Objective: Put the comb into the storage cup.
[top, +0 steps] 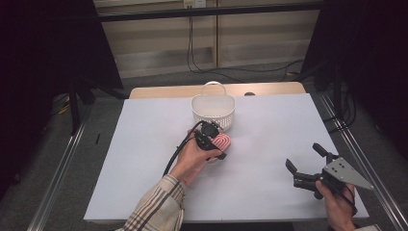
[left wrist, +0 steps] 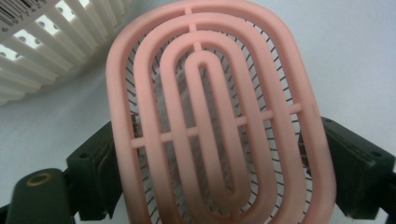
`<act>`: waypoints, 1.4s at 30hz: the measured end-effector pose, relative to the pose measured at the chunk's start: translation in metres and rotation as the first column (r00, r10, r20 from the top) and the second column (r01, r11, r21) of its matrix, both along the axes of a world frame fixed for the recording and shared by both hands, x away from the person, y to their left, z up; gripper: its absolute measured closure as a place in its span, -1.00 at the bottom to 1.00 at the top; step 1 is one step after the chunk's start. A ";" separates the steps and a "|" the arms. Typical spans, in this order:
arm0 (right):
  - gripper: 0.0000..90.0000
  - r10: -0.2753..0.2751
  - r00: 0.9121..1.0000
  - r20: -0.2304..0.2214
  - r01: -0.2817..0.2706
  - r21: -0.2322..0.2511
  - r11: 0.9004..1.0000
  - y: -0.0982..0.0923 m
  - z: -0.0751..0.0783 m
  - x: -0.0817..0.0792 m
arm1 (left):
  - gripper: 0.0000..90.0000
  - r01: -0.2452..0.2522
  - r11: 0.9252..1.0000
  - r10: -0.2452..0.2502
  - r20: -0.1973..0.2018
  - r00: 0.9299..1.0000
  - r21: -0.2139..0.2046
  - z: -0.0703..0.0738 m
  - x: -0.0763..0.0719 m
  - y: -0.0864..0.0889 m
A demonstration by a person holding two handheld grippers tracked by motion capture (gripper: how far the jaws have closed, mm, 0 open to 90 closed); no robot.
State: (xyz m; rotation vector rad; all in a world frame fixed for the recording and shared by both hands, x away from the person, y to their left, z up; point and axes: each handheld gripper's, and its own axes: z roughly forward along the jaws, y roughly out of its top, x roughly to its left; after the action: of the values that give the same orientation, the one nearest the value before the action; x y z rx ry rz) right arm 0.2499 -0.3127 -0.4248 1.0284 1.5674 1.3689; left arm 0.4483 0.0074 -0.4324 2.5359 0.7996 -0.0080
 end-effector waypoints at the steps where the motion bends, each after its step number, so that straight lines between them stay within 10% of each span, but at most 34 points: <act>1: -1.00 0.000 1.000 0.001 0.000 0.000 1.000 0.000 0.000 0.000 | -0.68 0.000 1.000 0.000 -0.003 1.000 0.003 0.000 0.000 0.000; 42: -1.00 0.002 1.000 0.002 -0.002 -0.006 1.000 0.000 0.000 0.000 | -0.62 -0.035 0.997 0.035 -0.008 0.999 0.075 0.001 -0.003 -0.008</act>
State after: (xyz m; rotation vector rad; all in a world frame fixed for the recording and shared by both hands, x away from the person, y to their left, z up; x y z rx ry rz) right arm 0.2498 -0.3131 -0.4248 1.0218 1.5704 1.3659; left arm 0.4451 -0.0010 -0.4318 2.5933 0.8627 0.0225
